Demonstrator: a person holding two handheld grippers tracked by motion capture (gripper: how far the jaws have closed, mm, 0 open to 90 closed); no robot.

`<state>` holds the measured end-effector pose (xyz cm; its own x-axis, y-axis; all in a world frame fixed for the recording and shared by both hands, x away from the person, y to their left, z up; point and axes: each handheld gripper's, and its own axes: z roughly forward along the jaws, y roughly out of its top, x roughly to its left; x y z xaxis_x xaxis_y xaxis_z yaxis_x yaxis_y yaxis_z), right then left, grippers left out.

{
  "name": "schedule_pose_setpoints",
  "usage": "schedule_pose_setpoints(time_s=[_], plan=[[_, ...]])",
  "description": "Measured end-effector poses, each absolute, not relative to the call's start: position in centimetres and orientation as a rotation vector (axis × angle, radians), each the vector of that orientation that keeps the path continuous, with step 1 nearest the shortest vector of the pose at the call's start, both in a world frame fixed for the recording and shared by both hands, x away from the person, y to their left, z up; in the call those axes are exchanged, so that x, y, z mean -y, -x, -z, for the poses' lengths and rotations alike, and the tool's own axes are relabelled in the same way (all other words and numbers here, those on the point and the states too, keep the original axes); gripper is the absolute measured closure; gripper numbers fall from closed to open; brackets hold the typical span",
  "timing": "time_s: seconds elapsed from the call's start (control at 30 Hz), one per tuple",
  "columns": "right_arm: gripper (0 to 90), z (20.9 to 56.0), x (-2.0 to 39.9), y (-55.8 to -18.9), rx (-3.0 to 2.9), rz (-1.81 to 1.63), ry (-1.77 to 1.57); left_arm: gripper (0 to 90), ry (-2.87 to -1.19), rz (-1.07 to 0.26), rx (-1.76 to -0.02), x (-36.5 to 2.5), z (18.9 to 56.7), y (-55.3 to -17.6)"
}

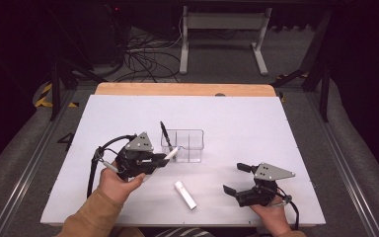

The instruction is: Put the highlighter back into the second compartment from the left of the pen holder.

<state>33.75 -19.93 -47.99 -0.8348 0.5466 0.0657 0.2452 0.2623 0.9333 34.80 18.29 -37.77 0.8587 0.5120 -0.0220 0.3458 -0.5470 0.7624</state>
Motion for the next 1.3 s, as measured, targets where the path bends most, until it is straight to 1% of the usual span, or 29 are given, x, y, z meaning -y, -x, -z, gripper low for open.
schedule_pose_setpoints(time_s=[0.3,0.5,0.63,0.9,1.3], plan=[[6.2,48.0,19.9,-33.7,-2.262,-1.6,-0.73,78.2,-2.054,-0.247,-0.611,-18.9,37.3,-35.3],[6.2,48.0,19.9,-33.7,-2.263,-1.599,-0.728,78.2,-1.984,-0.252,-0.589,-19.1,36.9,-35.5],[6.2,47.9,20.0,-33.7,-2.261,-1.598,-0.729,78.2,-1.938,-0.288,-0.575,-19.2,36.8,-35.7],[6.2,48.0,19.9,-33.7,-2.262,-1.597,-0.727,78.2,-1.822,-0.298,-0.546,-18.9,36.6,-36.3],[6.2,47.9,20.0,-33.7,-2.263,-1.595,-0.725,78.1,-1.728,-0.327,-0.518,-18.0,36.9,-37.8]])
